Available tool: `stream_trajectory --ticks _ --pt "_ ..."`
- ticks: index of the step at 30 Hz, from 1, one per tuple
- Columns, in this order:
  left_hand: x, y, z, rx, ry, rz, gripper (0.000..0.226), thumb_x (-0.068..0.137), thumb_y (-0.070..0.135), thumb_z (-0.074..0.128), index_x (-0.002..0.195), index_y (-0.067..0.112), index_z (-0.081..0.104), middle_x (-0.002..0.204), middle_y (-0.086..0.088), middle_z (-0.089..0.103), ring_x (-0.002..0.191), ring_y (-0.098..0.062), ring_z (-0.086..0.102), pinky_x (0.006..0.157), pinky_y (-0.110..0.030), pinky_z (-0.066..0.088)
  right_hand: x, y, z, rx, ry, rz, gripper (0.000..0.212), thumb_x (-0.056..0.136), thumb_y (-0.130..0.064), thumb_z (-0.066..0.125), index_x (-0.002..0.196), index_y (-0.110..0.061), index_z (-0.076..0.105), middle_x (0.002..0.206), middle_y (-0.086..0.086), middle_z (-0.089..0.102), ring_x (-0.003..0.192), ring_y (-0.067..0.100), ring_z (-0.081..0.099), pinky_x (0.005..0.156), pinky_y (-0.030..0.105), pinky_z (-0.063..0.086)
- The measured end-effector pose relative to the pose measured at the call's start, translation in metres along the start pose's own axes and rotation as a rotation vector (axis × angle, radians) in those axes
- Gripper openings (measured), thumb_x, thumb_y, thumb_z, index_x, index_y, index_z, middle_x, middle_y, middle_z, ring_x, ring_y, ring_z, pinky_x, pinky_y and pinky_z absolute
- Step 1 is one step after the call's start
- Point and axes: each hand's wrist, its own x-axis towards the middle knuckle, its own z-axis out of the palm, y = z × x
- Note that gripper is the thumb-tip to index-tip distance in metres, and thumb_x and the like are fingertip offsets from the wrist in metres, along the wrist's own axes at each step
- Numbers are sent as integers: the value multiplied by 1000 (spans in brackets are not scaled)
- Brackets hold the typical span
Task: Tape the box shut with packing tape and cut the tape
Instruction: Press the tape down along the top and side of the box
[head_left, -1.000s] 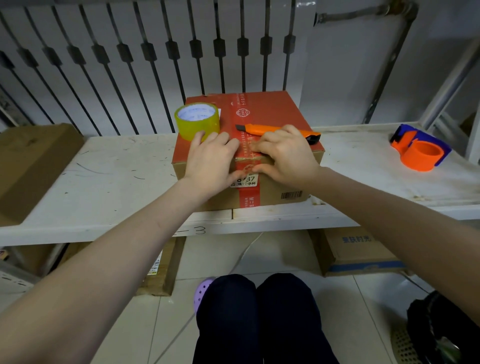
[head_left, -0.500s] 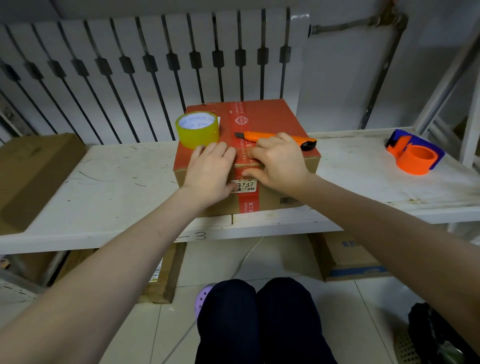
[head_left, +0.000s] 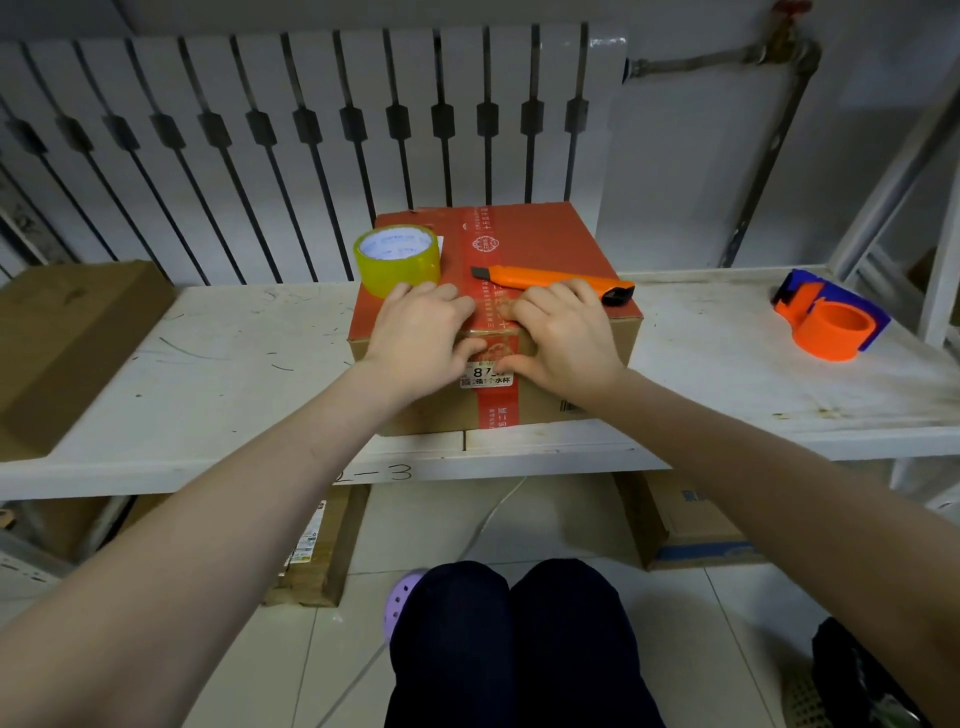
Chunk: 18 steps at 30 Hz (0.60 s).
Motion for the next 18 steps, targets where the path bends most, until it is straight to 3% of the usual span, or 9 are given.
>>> stream_trajectory --ticks 6,11,14,18 --pt "2 -10 -4 -36 -75 17 40 89 42 49 121 18 57 113 -2 62 109 -26 54 91 -38 35 3 15 -14 132 -104 -76 39 83 -40 63 113 -16 66 109 1 70 100 23 63 93 40 41" --pt "-5 5 1 61 -73 -23 62 71 56 66 115 16 49 113 -3 56 110 -26 50 94 -40 34 0 0 -7 -94 -102 -57 68 57 -56 79 102 -10 58 98 6 63 90 26 59 86 39 43" --pt "-6 13 9 70 4 -51 57 70 45 71 112 14 47 114 -5 55 109 -26 48 93 -38 34 0 -4 -2 -116 -48 -63 66 52 -50 83 96 -9 56 92 6 60 84 26 57 81 36 41" --pt "-6 7 9 -3 18 -51 51 72 42 72 110 15 52 108 -4 57 106 -26 49 90 -38 34 3 8 -9 -52 -37 -124 53 62 -47 80 99 -13 63 92 3 64 83 25 61 86 37 39"
